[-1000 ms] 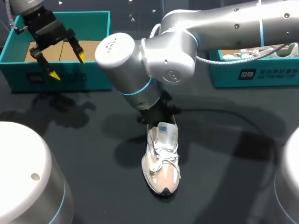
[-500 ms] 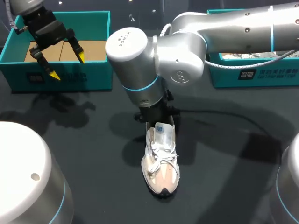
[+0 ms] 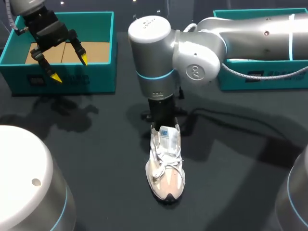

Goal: Take the shoe out of the shoebox, open the shoe tongue, remove and reinsert the insole, then place the shoe into the shoebox

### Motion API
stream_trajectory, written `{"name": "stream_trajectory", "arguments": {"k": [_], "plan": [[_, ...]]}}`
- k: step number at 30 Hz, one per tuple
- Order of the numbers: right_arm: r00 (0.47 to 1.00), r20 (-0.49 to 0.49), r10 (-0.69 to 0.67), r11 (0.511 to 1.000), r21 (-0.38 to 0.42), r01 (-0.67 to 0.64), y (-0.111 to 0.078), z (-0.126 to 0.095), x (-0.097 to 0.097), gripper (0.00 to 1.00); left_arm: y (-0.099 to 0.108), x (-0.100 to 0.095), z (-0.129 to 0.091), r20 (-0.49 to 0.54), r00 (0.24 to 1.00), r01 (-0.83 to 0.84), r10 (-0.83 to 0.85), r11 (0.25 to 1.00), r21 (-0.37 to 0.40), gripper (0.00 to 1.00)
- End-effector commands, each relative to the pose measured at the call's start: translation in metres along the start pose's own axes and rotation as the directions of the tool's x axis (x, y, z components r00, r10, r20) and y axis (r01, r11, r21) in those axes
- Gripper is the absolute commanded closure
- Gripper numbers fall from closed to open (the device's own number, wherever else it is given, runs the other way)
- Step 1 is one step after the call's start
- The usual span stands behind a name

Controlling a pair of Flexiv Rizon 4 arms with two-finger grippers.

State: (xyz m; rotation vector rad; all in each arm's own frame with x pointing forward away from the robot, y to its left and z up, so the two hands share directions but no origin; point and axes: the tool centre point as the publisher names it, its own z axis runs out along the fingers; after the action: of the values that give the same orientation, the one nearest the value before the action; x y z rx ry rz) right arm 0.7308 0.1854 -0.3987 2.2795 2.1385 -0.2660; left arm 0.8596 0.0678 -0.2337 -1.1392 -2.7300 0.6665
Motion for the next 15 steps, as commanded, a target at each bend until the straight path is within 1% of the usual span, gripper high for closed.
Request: {"name": "stream_trajectory", "arguments": {"k": [1, 5, 9, 11, 15], "plan": [[1.000, -0.026, -0.004, 0.999, -0.037, 0.003, -0.008, 0.008, -0.003, 1.00, 0.000, 0.001, 0.000, 0.000, 1.000, -0.001, 0.001, 1.000, -0.002, 0.00], [0.998, -0.040, -0.053, 0.998, -0.030, 0.052, -0.007, -0.011, -0.002, 1.00, 0.000, 0.001, 0.000, 0.000, 1.000, -0.001, 0.001, 1.000, -0.002, 0.00], [0.995, -0.027, -0.093, 0.996, -0.010, 0.093, -0.004, -0.027, -0.004, 1.00, 0.000, 0.001, 0.000, 0.000, 1.000, -0.001, 0.001, 1.000, -0.002, 0.00], [0.994, -0.022, -0.105, 0.994, 0.013, 0.105, -0.002, -0.031, -0.006, 1.00, 0.000, 0.001, 0.000, 0.000, 1.000, -0.001, 0.001, 1.000, -0.002, 0.00], [0.994, -0.013, -0.106, 0.994, 0.031, 0.107, -0.003, -0.039, -0.007, 1.00, 0.000, 0.001, 0.000, 0.000, 1.000, -0.001, 0.001, 1.000, -0.002, 0.00]]}}
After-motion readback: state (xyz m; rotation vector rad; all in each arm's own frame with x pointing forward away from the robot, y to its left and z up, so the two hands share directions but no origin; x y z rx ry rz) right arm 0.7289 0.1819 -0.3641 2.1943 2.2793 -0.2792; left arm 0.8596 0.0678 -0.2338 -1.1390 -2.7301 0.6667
